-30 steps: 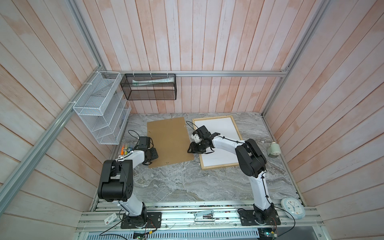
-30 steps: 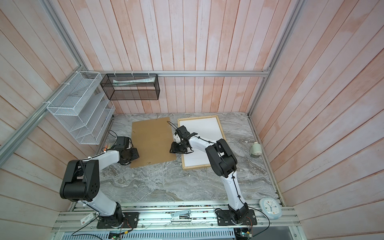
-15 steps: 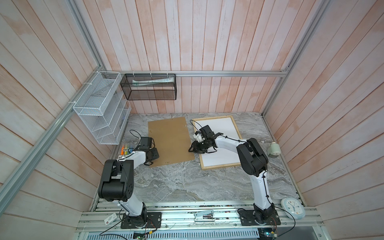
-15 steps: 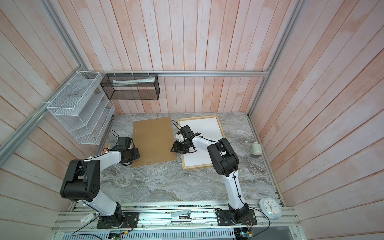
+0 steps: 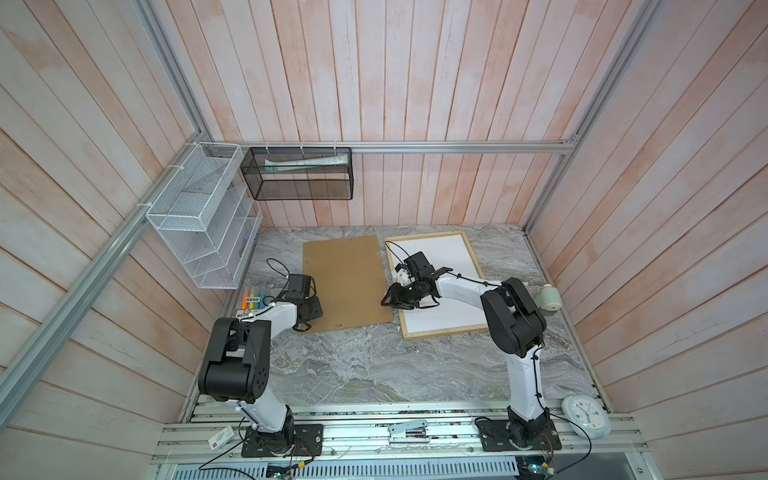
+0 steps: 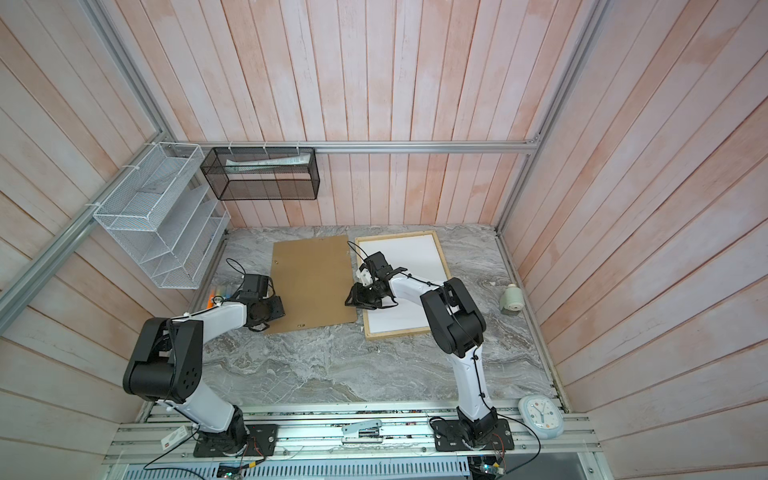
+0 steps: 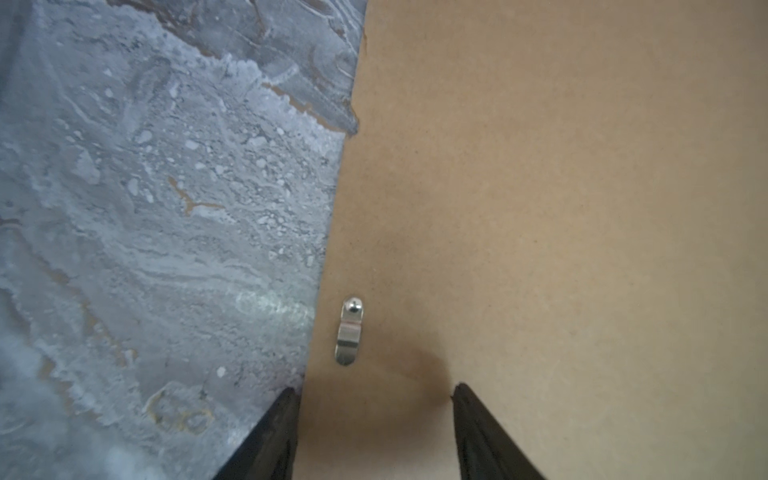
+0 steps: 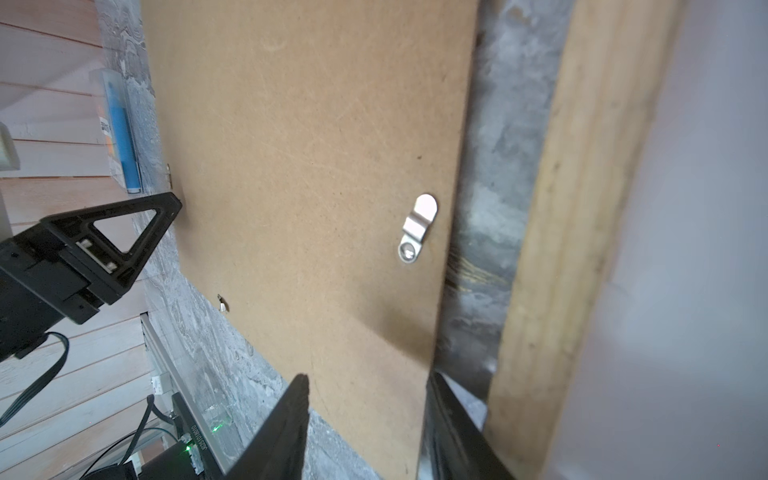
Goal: Put the photo into the frame
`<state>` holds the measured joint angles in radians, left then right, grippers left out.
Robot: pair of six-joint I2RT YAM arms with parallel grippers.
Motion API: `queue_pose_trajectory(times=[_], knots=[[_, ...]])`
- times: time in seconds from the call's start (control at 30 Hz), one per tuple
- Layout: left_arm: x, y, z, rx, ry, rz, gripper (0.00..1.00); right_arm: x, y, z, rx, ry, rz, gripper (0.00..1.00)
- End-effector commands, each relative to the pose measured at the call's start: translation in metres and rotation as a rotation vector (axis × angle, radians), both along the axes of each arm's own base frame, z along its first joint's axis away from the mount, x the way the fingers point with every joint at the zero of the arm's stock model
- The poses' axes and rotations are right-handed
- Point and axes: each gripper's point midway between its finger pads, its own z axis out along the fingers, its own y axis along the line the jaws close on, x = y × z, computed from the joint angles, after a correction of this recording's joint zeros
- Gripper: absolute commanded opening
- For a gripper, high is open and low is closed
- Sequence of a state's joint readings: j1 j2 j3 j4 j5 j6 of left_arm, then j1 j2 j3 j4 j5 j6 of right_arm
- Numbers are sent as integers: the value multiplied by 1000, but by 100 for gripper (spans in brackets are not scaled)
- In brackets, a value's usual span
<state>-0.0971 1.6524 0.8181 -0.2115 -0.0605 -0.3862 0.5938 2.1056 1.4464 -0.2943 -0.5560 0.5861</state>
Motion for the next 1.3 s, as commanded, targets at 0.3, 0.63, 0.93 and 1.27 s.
queue_pose_trajectory(times=[0.3, 0.63, 0.93, 1.27], knots=[[-23, -74, -22, -212, 106, -162, 60, -26, 32, 63, 198, -62, 116, 46], [-30, -99, -26, -216, 114, -201, 60, -33, 20, 65, 185, -67, 99, 46], [-34, -117, -26, -227, 116, -237, 60, -36, 4, 61, 163, -68, 69, 46], [-37, -129, -17, -269, 83, -272, 59, -26, -36, 50, 103, -92, -17, 47]])
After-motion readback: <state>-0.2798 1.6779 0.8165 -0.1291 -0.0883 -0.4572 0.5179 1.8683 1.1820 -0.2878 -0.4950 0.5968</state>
